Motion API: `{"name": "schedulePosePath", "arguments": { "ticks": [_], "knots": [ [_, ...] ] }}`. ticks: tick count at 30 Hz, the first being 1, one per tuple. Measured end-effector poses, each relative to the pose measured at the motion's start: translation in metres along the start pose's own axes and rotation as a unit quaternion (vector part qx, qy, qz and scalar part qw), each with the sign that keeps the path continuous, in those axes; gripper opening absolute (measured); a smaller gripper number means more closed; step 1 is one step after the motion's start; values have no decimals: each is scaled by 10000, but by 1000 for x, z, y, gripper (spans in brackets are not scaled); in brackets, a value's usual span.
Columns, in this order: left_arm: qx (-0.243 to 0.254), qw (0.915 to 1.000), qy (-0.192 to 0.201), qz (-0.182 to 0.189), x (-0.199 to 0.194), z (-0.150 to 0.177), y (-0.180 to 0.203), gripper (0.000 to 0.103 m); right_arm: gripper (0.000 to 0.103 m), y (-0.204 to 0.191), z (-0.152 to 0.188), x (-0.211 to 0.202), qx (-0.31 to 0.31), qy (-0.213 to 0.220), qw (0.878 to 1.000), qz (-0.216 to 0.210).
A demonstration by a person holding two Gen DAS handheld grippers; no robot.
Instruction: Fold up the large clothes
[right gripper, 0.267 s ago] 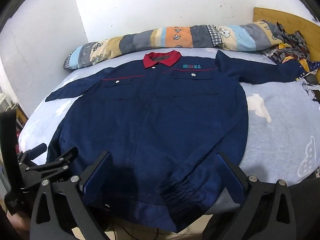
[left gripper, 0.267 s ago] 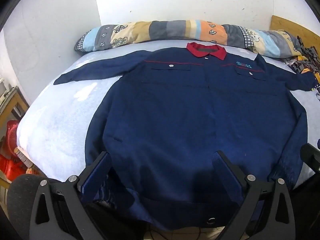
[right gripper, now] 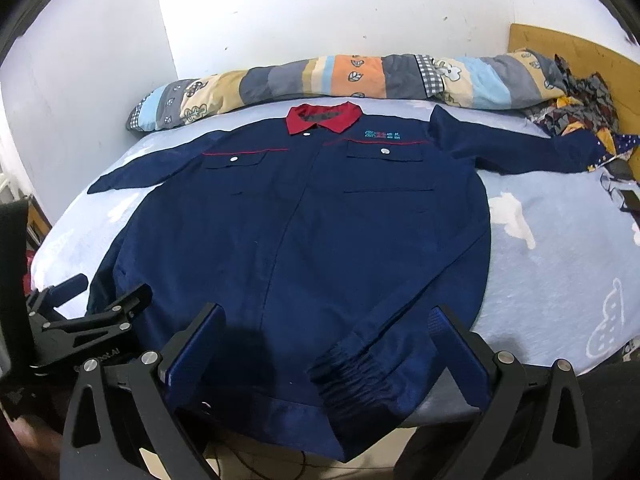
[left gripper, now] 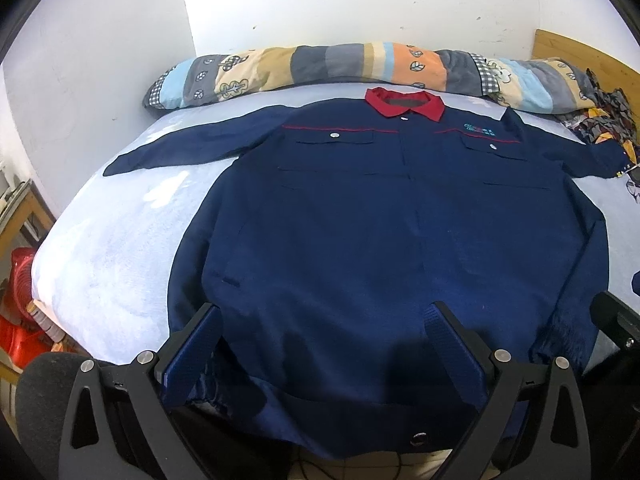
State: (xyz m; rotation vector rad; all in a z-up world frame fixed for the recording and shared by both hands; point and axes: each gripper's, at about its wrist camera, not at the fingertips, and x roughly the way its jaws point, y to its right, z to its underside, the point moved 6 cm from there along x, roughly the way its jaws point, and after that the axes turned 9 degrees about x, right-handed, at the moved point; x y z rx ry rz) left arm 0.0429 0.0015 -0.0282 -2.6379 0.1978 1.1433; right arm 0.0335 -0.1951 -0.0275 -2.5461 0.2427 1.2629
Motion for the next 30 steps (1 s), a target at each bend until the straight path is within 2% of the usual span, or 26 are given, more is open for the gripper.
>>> {"name": "schedulePosePath", "arguments": {
  "ticks": [12,18,30],
  "knots": [
    [76,9991,314,-267,-2,0,-4,102,102,-4,4,1,-60,-86,9999,11],
    [37,9998,171,-104,-2,-1,-3,102,102,-3,3,2,-52,-70,10000,12],
    [-7,9999,137,-70,-2,-1,-4,102,102,-1,3,6,-87,-63,9999,116]
  ]
}}
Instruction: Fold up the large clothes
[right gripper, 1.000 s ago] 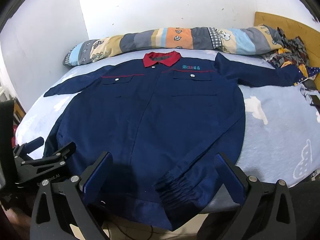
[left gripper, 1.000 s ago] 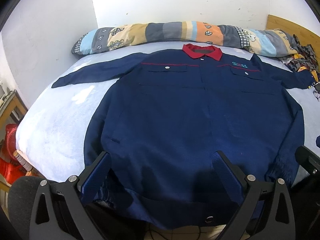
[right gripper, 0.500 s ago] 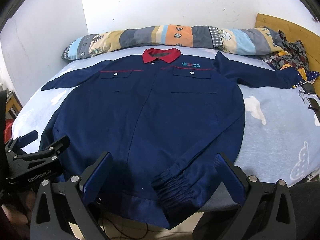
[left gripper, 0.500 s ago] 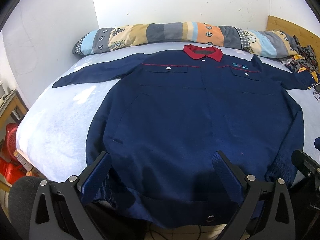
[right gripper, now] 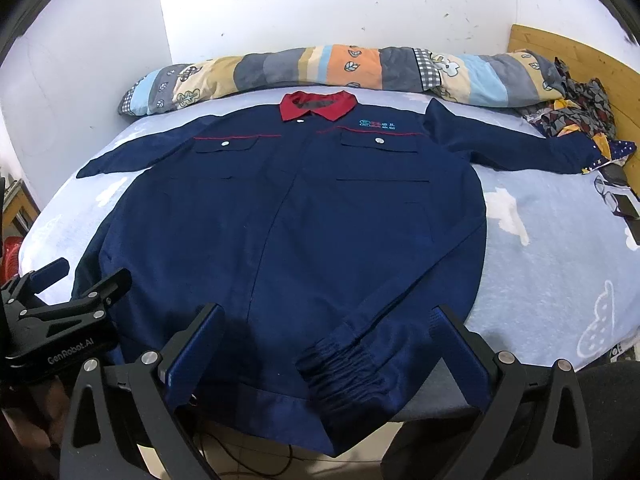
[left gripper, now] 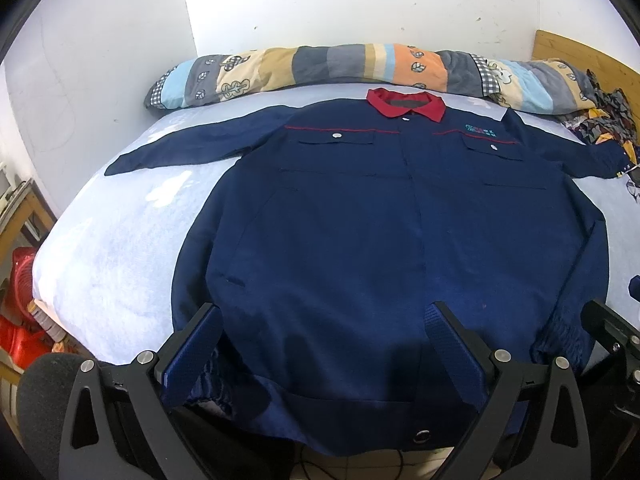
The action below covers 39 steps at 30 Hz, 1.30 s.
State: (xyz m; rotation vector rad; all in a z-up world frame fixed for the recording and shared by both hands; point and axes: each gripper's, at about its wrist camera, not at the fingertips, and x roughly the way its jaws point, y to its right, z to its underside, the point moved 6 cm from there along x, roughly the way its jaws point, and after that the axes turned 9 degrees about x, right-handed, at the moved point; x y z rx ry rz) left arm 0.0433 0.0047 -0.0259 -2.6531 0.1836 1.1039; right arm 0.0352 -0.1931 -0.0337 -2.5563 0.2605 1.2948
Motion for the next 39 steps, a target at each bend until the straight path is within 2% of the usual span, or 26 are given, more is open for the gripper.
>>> {"name": "schedulePosePath", "arguments": {
  "ticks": [8,17,21,39],
  "knots": [
    [139,9998,-31,-150,0,1,4,102,102,2,1,1,-37,-17,10000,83],
    [123,9998,-28,-144,0,0,3,102,102,4,0,0,-99,-20,9998,190],
    [8,10000,58,7,1,1,1,102,102,3,1,0,-22,-46,9999,104],
    [61,10000,-3,-50,0,1,3,102,103,3,2,-1,56,-150,9999,37]
  ]
}}
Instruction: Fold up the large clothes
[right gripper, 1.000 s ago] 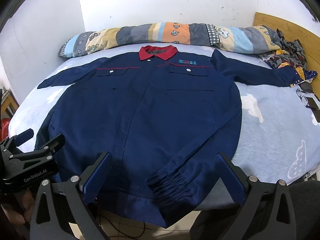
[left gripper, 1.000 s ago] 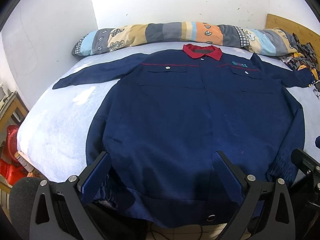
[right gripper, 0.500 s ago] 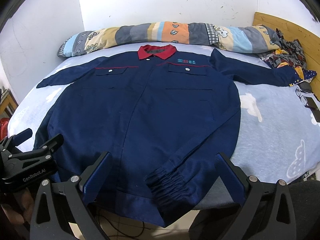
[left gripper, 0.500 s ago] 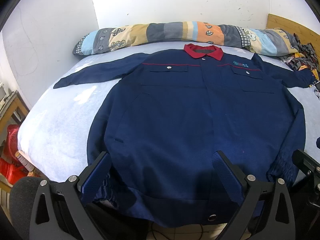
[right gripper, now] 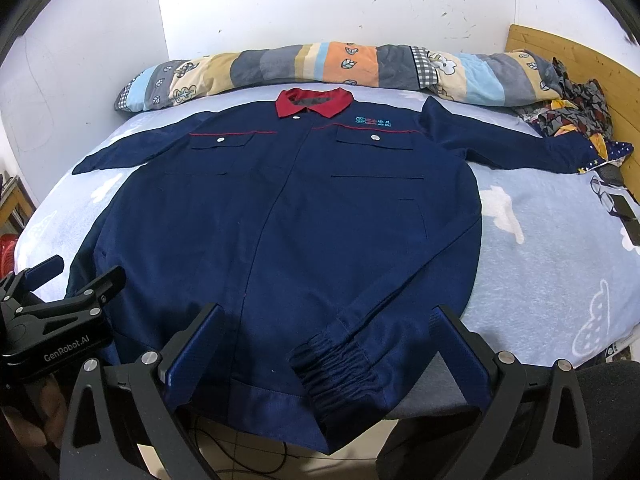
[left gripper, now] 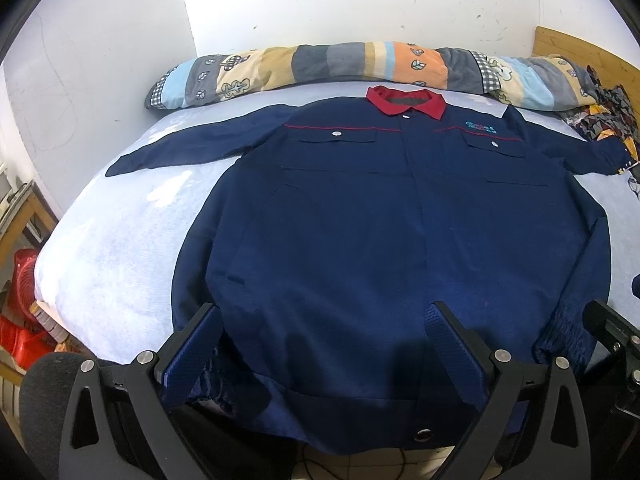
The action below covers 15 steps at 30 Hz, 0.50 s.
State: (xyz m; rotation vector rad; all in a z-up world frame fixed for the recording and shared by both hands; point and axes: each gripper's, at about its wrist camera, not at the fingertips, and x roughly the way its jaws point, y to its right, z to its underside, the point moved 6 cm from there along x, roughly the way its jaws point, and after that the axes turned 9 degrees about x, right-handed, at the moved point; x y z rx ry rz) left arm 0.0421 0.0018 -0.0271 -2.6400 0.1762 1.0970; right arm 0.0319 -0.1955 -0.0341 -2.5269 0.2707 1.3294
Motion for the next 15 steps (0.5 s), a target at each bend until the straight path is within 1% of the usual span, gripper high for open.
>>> {"name": "schedulePosePath", "arguments": {
  "ticks": [3,4,9,10,14,15],
  "knots": [
    [33,10000,-15,-12,0,-1,2,102,103,-1,1,0,32,-36,10000,-10],
    [45,10000,-29,-9,1,-1,3,102,102,-2,1,0,106,-53,9999,-116],
    [79,10000,-41,-22,1,-1,5,102,103,0,1,2,227,-24,9994,-267],
    [91,9999,-26,-43,1,-2,6,102,102,2,0,2,155,-2,9997,-162],
    [141,9999,70,-30,0,-9,9,102,102,4,-1,2,315,-151,9992,-192],
    [119,9999,114,43,1,-12,9,102,102,4,-1,2,315,-151,9992,-192]
  ]
}}
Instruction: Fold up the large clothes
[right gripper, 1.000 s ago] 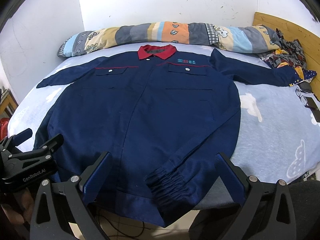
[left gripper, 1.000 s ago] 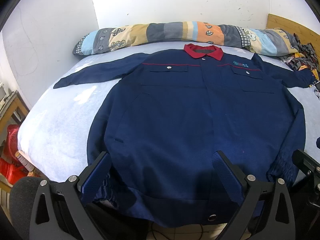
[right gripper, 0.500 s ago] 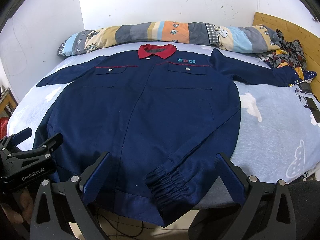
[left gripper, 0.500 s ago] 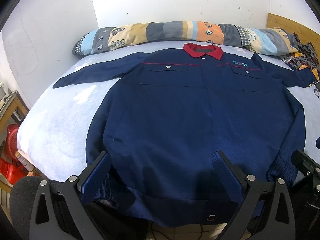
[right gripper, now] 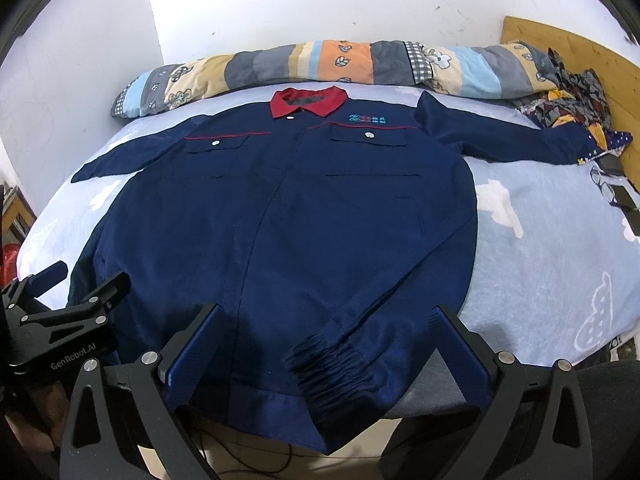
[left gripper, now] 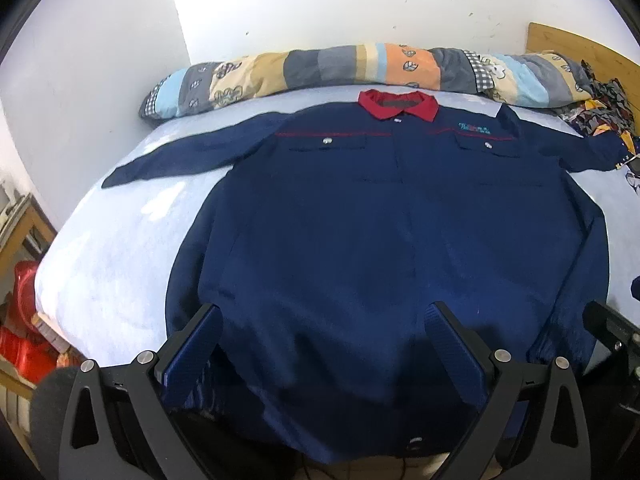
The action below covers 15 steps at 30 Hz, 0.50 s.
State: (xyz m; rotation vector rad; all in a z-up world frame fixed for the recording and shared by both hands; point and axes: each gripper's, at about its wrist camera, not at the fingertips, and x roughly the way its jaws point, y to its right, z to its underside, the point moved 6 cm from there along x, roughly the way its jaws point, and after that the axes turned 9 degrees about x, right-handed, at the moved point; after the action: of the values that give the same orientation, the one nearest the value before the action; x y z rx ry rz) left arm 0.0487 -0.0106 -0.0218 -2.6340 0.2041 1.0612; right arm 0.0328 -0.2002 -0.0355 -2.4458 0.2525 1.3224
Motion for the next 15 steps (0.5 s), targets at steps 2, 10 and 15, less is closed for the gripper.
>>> {"name": "schedulePosePath", "arguments": {
  "ticks": [2,10,15],
  "knots": [
    [18,10000,40,58,2,-7,2,102,102,4,-4,1,25,-36,10000,50],
    [215,9986,308,362,29,-74,13,102,102,28,-38,-8,4,292,9994,166],
    [674,9969,-83,393,83,-81,31,100,103,65,-75,-7,228,201,9995,-112]
  ]
}}
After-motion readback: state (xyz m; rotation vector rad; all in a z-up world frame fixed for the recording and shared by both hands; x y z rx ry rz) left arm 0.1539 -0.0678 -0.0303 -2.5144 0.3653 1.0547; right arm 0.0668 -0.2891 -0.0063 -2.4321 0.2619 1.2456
